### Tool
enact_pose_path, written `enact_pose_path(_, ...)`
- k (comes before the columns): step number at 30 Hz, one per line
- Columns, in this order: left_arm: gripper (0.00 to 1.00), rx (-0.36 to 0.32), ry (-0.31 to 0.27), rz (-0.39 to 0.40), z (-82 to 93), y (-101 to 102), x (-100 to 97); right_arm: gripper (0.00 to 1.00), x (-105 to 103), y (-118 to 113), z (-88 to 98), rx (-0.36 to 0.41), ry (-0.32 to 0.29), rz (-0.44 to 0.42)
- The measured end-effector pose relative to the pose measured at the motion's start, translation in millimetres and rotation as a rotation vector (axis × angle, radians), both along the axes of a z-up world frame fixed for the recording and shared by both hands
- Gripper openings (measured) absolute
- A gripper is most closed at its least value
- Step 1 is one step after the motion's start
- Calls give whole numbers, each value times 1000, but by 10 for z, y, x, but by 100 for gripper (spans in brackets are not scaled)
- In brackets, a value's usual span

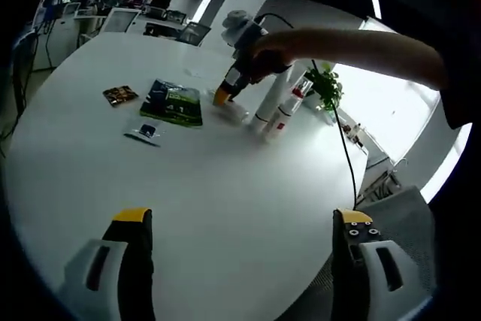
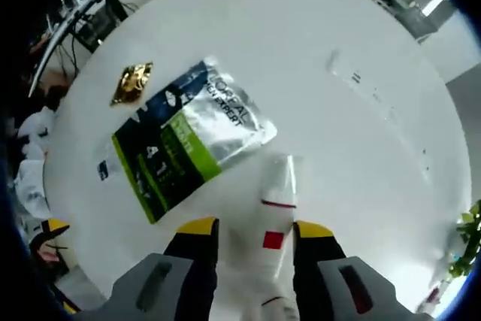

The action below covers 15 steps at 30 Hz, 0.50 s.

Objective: Arrange the skincare products in the storage area until every visible bottle or jar stands upright without overlapping.

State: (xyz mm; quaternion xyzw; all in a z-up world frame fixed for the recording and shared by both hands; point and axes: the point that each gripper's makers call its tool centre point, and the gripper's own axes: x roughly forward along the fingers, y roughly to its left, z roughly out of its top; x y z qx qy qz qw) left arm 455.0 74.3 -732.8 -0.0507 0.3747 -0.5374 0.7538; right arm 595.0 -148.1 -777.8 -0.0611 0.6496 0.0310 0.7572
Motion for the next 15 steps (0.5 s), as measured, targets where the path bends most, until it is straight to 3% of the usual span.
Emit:
enact_pose_path(3, 92, 1, 1, -3, -9, -5, 3, 23, -33, -47, -51, -40, 3, 8)
enact_pose_path(8, 92, 4, 5, -4, -21, 7, -7, 22, -20, -37, -55, -49, -7, 20)
enact_pose_path(12, 92, 4, 8, 0, -25, 19, -12, 15, -4, -53, -46, -47, -19, 26)
enact_pose_path(15, 92, 1, 10, 3, -12, 13, -11, 14, 45, -30, -46, -52, -54, 63)
